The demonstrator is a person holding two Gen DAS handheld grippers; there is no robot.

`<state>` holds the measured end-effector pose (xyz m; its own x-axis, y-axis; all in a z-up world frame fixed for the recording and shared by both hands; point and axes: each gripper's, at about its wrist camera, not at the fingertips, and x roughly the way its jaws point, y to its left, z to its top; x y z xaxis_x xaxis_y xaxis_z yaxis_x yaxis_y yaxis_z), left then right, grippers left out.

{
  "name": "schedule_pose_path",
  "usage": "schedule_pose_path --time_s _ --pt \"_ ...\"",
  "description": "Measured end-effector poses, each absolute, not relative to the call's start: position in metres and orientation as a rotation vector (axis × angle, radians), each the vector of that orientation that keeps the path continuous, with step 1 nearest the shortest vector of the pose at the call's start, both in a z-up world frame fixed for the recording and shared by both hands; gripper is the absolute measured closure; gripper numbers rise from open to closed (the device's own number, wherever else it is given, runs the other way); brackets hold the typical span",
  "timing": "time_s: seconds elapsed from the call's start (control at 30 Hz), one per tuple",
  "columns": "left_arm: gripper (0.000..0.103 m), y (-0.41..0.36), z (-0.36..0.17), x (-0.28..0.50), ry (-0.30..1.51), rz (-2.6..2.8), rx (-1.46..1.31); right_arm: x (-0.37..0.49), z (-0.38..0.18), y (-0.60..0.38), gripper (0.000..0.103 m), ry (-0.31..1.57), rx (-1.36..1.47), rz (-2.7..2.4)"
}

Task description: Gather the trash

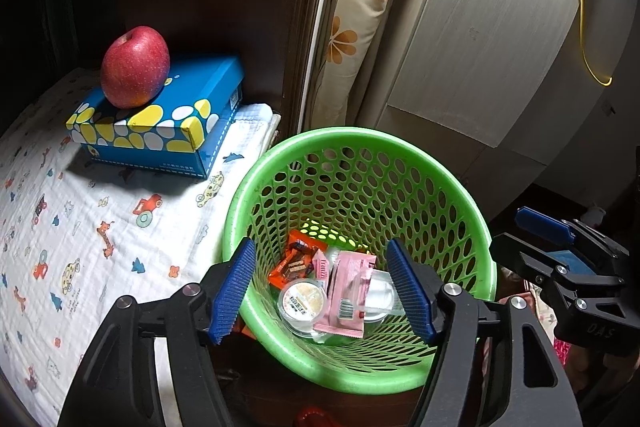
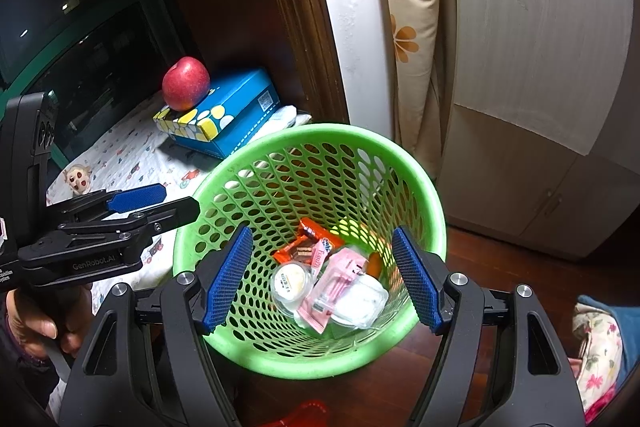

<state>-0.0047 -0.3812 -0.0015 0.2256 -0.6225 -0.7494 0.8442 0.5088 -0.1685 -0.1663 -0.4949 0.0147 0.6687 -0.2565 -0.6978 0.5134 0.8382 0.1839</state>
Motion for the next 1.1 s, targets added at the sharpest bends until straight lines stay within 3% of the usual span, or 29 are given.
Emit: schedule_pose_path --time_s 0.07,0.63,1.1 --pt "0.03 -0.377 0.0 -0.004 0.863 -1.023 0.299 -0.166 0.015 -0.493 0.029 0.715 0.386 -0.444" --pt "0.011 -0.308 0.017 0.022 0.778 -0.859 0.25 -0.145 0.02 -0.465 0.022 0.704 0.373 -0.382" --pt "0.007 -0.233 0.022 0.044 0.732 -0.667 0.211 -0.107 0.024 -0.422 0.019 0.707 0.339 -0.296"
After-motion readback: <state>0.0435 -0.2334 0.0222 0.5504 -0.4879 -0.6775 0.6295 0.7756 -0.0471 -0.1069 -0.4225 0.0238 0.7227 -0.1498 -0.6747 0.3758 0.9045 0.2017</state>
